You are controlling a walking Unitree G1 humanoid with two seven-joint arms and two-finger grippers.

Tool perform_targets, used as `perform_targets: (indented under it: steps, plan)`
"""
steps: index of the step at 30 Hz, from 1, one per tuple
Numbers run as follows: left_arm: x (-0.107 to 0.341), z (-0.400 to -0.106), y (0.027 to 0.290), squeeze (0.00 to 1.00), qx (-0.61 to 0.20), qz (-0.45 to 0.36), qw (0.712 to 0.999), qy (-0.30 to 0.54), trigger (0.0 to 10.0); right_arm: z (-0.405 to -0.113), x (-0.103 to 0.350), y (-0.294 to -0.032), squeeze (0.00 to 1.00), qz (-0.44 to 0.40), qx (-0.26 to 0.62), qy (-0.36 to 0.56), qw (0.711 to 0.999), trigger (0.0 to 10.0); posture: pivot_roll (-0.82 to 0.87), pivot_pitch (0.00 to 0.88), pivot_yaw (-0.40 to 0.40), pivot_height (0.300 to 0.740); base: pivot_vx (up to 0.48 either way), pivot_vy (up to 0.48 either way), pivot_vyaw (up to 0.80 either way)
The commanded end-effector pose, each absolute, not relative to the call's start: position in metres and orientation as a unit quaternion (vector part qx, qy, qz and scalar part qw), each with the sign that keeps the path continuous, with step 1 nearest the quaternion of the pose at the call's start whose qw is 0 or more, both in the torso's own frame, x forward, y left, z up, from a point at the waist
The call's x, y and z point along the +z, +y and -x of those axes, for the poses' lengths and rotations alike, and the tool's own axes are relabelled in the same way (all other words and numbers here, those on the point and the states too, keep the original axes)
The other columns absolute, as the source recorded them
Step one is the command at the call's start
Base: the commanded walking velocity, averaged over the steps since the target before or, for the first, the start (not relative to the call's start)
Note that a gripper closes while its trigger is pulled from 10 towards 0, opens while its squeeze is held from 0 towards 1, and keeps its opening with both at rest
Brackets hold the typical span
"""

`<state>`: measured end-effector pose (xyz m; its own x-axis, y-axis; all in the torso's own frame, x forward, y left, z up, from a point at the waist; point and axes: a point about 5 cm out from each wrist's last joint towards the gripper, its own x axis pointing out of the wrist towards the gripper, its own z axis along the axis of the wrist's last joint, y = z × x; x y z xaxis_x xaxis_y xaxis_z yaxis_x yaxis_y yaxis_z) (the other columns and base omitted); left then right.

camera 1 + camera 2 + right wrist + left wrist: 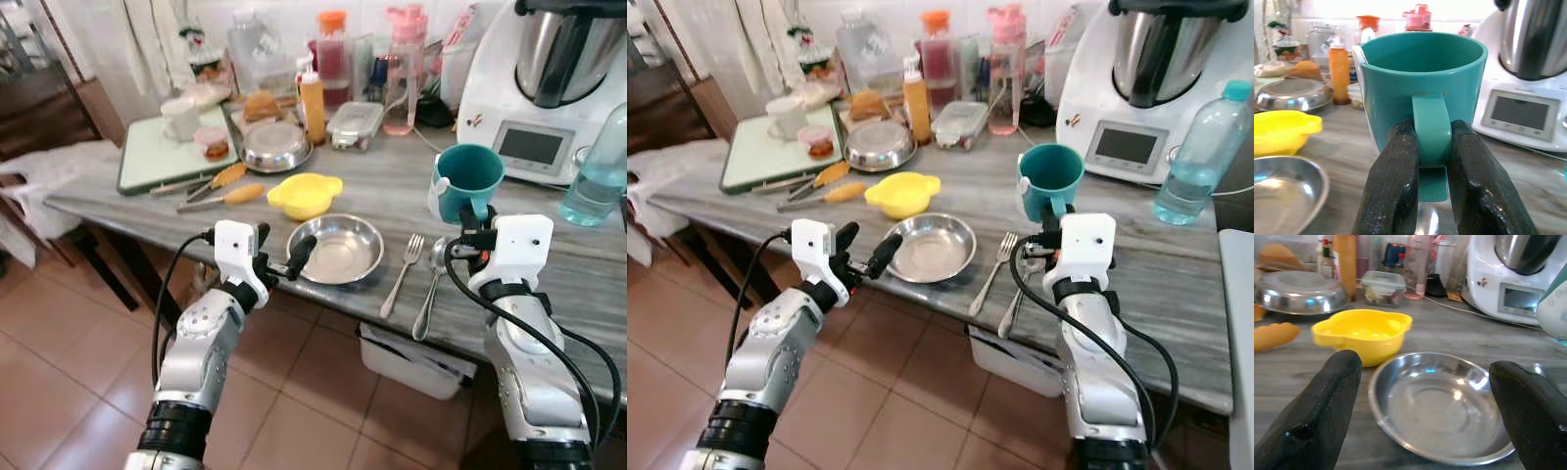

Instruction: Setting the table

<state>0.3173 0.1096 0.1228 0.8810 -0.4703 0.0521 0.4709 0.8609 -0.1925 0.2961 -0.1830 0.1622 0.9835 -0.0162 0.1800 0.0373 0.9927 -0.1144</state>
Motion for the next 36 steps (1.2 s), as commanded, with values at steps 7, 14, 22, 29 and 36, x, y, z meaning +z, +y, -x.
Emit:
perform_targets:
  steps: [7, 14, 22, 29, 36]
  plan:
    - [0.129, -0.318, 0.113, 0.00, -0.243, 0.093, 0.966, -0.016, 10.0, -0.298, 0.171, -0.178, 0.00, 0.058, -0.003, -0.106, 0.993, 10.0, -0.09, 0.000, 0.072, 0.740, 0.079, 0.000, 0.00]
    - [0.129, -0.318, 0.112, 0.00, -0.249, 0.092, 0.964, -0.017, 10.0, -0.298, 0.171, -0.177, 0.00, 0.057, -0.002, -0.107, 0.993, 10.0, -0.09, 0.000, 0.072, 0.740, 0.355, 0.000, -0.06]
    - [0.128, -0.316, 0.111, 0.00, -0.252, 0.092, 0.963, -0.014, 10.0, -0.298, 0.171, -0.177, 0.00, 0.058, -0.001, -0.106, 0.993, 10.0, -0.09, 0.000, 0.069, 0.740, 0.412, 0.000, -0.67]
    - [0.131, -0.317, 0.113, 0.00, -0.238, 0.106, 0.965, -0.025, 10.0, -0.298, 0.171, -0.177, 0.00, 0.064, 0.003, -0.106, 0.992, 10.0, -0.09, 0.000, 0.067, 0.740, 0.272, 0.000, -0.06]
    - [0.138, -0.313, 0.117, 0.00, -0.222, 0.090, 0.970, -0.034, 10.0, -0.297, 0.170, -0.176, 0.00, 0.064, 0.007, -0.105, 0.992, 10.0, -0.09, 0.000, 0.065, 0.740, 0.000, 0.000, 0.00]
